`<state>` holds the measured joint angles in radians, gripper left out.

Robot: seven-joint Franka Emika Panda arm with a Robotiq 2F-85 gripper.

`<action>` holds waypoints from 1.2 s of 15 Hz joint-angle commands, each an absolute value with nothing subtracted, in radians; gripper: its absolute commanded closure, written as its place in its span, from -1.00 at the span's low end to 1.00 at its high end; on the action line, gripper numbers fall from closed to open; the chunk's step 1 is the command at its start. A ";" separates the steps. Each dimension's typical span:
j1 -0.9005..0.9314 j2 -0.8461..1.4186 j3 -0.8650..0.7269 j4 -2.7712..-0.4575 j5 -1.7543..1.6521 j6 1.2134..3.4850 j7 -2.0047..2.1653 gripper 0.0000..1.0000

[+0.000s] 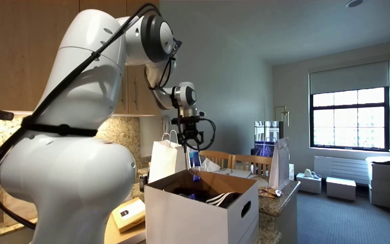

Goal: Remove three empty water bottles from the white storage box

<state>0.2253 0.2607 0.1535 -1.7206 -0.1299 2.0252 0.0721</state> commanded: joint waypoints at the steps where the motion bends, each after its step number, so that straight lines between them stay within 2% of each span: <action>1: 0.323 0.201 0.189 -1.802 -0.225 2.081 0.240 0.05; 9: 0.535 0.307 0.254 -1.618 -0.480 1.936 0.494 0.05; 18: 0.673 0.576 0.226 -1.278 -0.461 1.634 0.440 0.05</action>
<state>0.6175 0.4829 0.2482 -1.4071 -0.4517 1.7113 0.4538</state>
